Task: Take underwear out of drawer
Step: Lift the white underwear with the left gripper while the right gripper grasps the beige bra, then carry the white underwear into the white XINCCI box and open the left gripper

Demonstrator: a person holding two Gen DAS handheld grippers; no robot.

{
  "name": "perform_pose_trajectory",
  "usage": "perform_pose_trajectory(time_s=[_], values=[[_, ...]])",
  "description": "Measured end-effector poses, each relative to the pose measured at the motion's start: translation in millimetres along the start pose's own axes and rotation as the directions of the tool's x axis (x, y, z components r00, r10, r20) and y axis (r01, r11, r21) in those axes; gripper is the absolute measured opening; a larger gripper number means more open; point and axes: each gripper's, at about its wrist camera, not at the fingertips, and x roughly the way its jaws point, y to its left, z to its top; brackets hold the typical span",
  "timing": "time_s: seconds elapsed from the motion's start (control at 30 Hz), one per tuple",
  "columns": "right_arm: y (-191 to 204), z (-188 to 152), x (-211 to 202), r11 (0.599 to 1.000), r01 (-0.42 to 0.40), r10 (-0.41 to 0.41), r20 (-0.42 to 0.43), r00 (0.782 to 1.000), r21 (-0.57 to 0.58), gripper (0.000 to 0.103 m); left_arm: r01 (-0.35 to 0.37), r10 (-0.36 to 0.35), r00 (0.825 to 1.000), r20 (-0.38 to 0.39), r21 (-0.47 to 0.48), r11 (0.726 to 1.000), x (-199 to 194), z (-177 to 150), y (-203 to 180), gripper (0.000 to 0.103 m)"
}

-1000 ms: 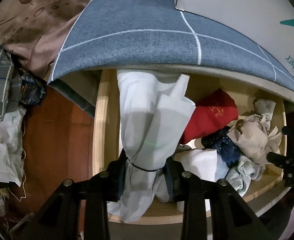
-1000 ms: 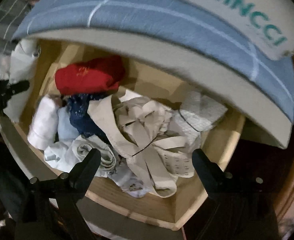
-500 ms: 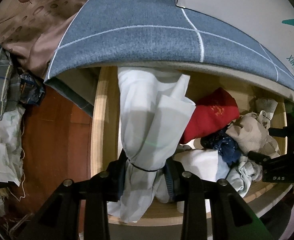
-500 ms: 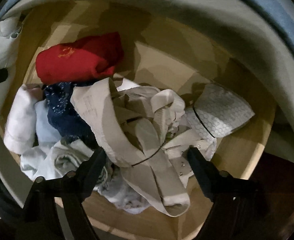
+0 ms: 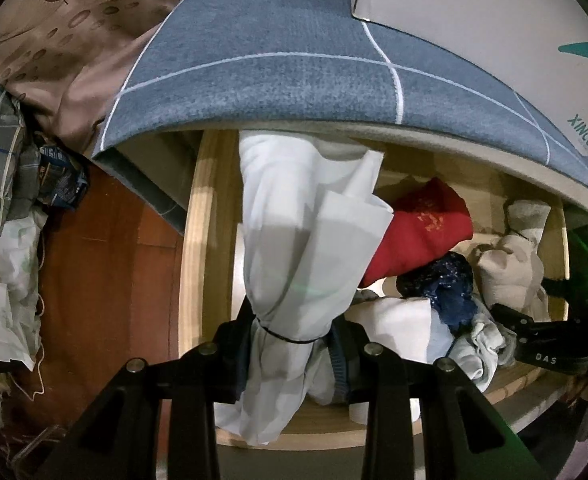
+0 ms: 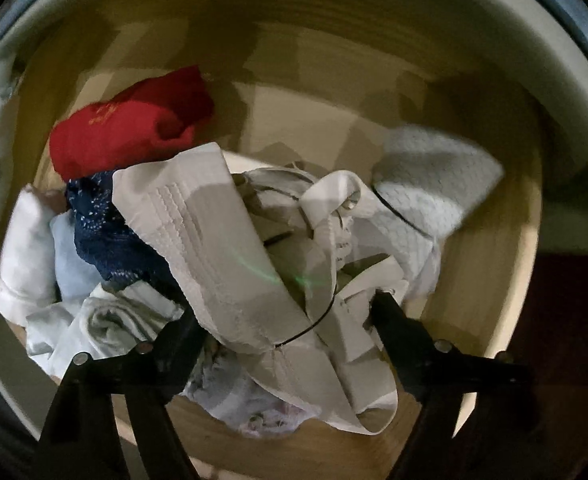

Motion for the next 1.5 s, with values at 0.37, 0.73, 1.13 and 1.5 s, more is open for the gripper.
perform_pose_trajectory(time_s=[0.37, 0.73, 1.13, 1.5], values=[[-48.4, -42.7, -4.8, 0.968, -0.122, 0.117, 0.034, 0.993, 0.218, 0.065, 0.017, -0.017, 1.000, 0.005, -0.021, 1.000, -13.4, -1.7, 4.2, 0.033], [-74.6, -53.4, -8.1, 0.952, -0.156, 0.153, 0.030, 0.988, 0.264, 0.063, 0.051, -0.050, 0.997, 0.056, -0.018, 0.999, -56.2, 4.9, 2.8, 0.033], [-72.8, -51.3, -10.4, 0.948, -0.160, 0.160, 0.023, 0.987, 0.274, 0.063, 0.015, -0.021, 0.983, 0.182, 0.035, 0.999, -148.9, 21.2, -10.9, 0.033], [-65.1, -47.0, -7.9, 0.956, -0.123, 0.127, 0.000, 0.992, 0.266, 0.063, 0.054, -0.094, 0.929, 0.359, 0.119, 0.991, -217.6, 95.5, -55.7, 0.033]])
